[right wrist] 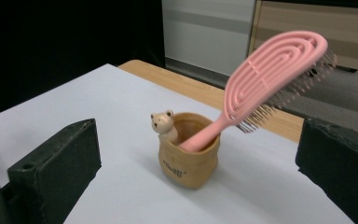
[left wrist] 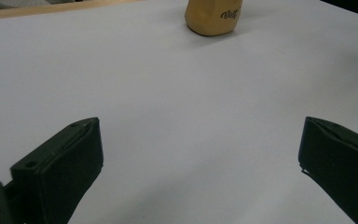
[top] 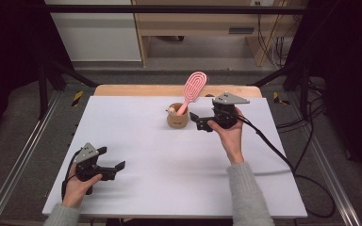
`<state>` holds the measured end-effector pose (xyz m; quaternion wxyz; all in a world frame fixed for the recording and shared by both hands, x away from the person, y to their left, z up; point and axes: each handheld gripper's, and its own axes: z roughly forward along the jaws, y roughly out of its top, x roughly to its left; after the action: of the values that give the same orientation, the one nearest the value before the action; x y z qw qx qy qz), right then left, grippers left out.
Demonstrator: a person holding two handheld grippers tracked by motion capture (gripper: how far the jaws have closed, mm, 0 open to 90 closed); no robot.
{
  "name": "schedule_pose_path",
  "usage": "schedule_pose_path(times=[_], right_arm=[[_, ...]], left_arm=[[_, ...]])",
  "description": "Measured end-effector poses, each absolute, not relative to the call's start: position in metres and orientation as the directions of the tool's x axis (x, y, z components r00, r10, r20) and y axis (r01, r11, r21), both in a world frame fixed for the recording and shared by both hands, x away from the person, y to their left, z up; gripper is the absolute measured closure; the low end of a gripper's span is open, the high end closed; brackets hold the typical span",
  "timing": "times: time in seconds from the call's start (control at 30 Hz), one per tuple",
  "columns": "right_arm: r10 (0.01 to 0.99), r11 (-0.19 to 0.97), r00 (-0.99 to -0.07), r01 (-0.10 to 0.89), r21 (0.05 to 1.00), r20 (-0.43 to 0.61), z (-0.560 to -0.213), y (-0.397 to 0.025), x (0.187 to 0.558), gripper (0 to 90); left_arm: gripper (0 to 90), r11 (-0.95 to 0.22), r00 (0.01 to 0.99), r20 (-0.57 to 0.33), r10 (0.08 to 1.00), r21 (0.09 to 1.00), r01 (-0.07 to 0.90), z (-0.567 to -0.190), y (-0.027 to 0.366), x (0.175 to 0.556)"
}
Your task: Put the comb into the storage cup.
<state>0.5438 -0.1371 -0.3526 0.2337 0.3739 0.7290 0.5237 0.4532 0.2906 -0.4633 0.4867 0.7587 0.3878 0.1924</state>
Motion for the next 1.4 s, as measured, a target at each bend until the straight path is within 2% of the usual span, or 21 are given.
schedule_pose_path(times=[0.4,0.77,1.4], right_arm=[[0.775,0.146,-0.626,0.318,0.937,0.092,-0.376,-0.18,0.518,0.2],[0.736,0.155,-0.667,0.33,0.931,0.114,-0.404,-0.199,0.496,0.2],[0.713,0.159,-0.687,0.349,0.923,0.137,-0.454,-0.233,0.474,0.4]], left_arm=[[0.0,-0.228,0.629,-0.086,0.772,0.887,0.401,-0.464,0.29,0.453],[0.0,-0.232,0.636,-0.086,0.767,0.887,0.399,-0.465,0.289,0.453],[0.0,-0.236,0.64,-0.078,0.765,0.89,0.39,-0.466,0.289,0.453]])
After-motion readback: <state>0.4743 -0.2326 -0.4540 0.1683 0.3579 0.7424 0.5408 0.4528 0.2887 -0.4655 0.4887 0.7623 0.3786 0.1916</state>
